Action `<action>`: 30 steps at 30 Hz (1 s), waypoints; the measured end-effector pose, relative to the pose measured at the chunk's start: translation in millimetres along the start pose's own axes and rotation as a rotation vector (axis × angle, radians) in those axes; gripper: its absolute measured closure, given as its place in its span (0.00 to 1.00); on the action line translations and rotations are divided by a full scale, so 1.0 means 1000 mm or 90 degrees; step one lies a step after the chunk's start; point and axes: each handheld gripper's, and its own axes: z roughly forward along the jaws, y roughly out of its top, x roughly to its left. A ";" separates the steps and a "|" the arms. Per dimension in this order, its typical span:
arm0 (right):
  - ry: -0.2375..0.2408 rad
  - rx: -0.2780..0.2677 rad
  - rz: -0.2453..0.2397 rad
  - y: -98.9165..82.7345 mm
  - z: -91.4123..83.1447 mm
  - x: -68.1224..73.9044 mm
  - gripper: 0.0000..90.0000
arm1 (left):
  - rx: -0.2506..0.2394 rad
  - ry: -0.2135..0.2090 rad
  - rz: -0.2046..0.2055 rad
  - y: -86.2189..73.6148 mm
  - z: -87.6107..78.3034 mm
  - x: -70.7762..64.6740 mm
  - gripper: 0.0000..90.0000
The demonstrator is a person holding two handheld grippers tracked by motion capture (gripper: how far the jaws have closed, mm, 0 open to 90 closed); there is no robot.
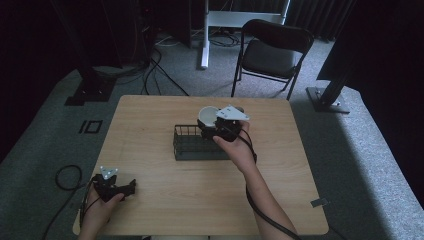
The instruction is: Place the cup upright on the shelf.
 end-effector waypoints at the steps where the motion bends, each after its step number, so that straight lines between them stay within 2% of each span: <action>1: -0.010 0.005 -0.002 -0.002 0.001 -0.001 0.21 | 0.000 0.000 0.000 0.000 0.000 0.000 0.03; 5: -0.041 0.026 0.001 -0.010 0.006 -0.008 0.21 | 0.000 0.000 0.000 0.000 0.000 0.000 0.03; 7: -0.041 0.034 0.013 -0.014 0.008 -0.010 0.21 | 0.001 0.000 0.001 0.000 0.000 0.000 0.03; 12: -0.061 0.052 0.015 -0.026 0.014 -0.014 0.21 | 0.000 0.000 0.000 0.000 0.000 0.000 0.03; 20: -0.072 0.077 0.029 -0.044 0.024 -0.016 0.21 | 0.000 0.000 0.000 0.000 0.000 0.000 0.03; 30: -0.073 0.087 0.044 -0.054 0.029 -0.018 0.21 | 0.000 0.000 0.000 0.000 0.000 0.000 0.03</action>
